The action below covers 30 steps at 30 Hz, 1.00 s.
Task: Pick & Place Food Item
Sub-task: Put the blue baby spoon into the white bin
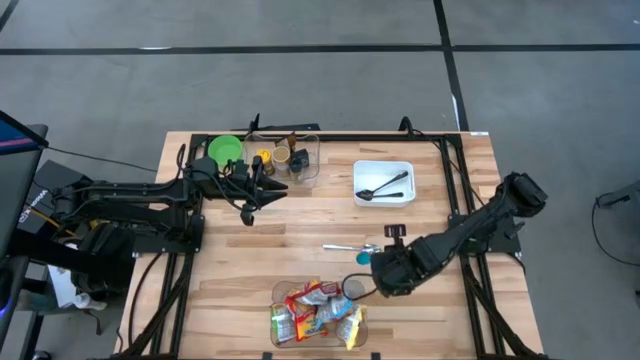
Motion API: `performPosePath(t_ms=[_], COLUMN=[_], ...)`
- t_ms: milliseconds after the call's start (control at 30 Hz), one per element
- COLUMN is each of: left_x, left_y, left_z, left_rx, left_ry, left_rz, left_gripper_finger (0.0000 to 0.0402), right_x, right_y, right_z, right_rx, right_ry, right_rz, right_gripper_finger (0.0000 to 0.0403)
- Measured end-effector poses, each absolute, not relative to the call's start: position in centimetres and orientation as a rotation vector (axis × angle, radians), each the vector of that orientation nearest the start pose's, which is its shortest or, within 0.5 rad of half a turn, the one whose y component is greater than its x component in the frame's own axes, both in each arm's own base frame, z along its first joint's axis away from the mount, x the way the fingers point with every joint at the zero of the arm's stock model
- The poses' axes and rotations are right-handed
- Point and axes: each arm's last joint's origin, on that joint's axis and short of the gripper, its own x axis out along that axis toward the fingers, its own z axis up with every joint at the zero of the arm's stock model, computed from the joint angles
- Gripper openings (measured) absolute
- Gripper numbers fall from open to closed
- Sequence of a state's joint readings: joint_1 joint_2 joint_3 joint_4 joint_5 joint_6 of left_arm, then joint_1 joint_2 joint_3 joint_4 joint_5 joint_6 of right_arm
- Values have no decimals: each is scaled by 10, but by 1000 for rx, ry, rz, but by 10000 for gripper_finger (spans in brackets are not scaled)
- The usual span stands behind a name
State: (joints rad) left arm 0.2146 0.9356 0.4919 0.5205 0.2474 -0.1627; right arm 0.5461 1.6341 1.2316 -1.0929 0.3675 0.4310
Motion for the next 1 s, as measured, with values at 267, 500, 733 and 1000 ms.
performPosePath(t_ms=[267, 500, 733, 1000], left_x=[203, 203, 203, 203], left_y=[37, 37, 37, 37], left_z=[272, 272, 272, 272], left_rx=[-145, -145, -145, -145], left_ry=[-72, -72, -72, -72], left_rz=[-39, -39, -39, -39], left_gripper_finger=[85, 85, 85, 85], right_x=[267, 283, 284, 265], right_y=[118, 77, 27, -29], right_z=[230, 229, 238, 268], right_rx=[-341, -260, -283, -316], right_ry=[1380, 1443, 1473, 1409], right_rz=[-85, -33, -5, -15], right_gripper_finger=[11, 11, 11, 11])
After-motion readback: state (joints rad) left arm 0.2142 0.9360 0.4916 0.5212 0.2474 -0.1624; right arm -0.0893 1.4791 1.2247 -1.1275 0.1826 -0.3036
